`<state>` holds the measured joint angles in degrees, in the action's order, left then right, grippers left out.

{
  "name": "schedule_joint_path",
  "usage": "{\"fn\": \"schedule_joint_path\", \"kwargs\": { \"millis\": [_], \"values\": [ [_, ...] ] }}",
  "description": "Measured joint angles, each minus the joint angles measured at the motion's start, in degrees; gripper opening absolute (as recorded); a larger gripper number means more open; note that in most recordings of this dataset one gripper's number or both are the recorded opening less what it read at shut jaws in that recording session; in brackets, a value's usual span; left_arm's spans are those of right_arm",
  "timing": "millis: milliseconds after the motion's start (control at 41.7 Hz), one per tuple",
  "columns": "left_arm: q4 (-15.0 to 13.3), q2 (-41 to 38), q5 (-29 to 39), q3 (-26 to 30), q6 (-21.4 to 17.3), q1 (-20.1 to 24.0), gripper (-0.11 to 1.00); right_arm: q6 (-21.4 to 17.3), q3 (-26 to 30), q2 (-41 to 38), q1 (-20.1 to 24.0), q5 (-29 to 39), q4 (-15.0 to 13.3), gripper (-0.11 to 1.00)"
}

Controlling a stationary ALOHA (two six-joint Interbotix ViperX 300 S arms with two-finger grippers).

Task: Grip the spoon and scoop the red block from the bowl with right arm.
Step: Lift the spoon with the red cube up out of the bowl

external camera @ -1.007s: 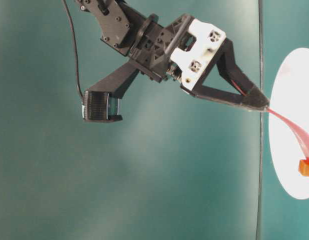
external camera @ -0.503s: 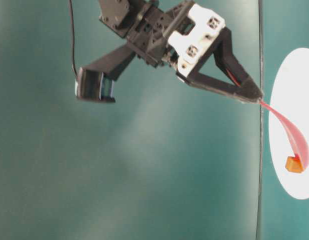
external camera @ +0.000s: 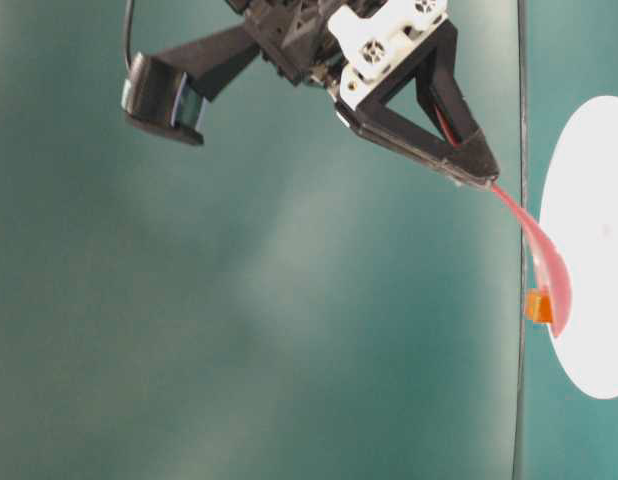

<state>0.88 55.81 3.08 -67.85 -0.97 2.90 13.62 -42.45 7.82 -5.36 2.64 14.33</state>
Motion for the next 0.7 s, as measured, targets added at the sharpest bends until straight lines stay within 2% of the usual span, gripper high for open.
{"fn": "schedule_joint_path", "kwargs": {
  "millis": [312,503,695],
  "values": [
    [0.0,0.4,0.0,-0.1,0.1,0.0,0.00,0.4,-3.0,1.3,1.6,-4.1,-2.6,0.24],
    [0.1,0.7,0.0,-0.1,0.0,0.0,0.00,0.4,-3.3,1.3,1.7,-5.1,-2.7,0.24],
    [0.1,1.5,0.2,-0.1,0.1,0.0,0.00,0.3,-5.3,1.4,1.7,-9.6,-2.7,0.24]
  ]
}}
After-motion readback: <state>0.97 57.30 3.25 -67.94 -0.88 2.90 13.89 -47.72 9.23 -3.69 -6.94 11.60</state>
